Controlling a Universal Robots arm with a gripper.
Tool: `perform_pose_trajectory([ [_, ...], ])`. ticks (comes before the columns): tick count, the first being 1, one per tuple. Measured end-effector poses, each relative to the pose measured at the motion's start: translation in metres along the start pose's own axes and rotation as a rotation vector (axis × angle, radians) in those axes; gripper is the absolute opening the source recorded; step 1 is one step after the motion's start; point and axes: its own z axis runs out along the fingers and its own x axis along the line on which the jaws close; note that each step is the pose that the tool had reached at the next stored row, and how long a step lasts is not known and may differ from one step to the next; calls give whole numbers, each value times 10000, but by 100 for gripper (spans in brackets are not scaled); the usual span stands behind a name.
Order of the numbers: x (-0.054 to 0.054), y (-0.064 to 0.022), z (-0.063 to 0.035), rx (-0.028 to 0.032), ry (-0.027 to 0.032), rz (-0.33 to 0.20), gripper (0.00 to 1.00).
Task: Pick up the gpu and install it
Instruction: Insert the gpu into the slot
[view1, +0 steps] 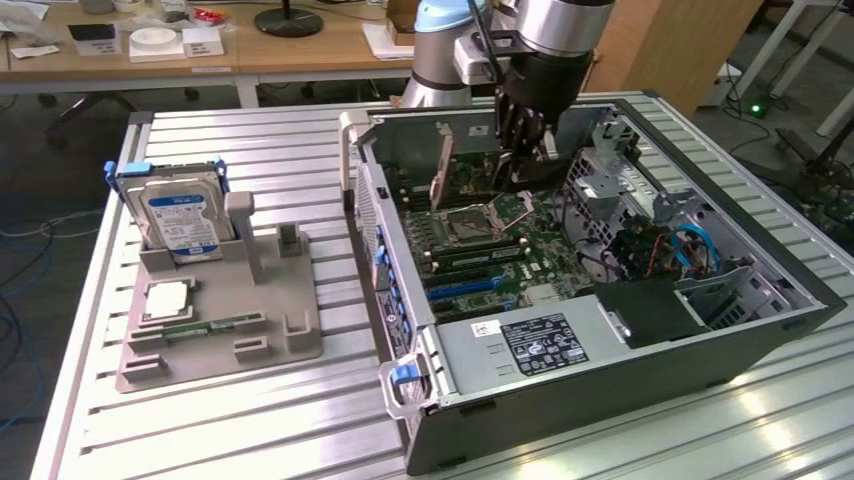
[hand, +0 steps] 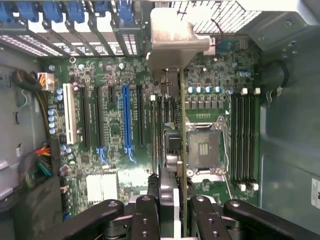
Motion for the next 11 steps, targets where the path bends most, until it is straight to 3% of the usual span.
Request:
perform_pose_trajectory([
  [4, 22, 36, 61, 25, 3, 118, 29],
  [11, 184, 33, 88, 31, 3, 167, 29],
])
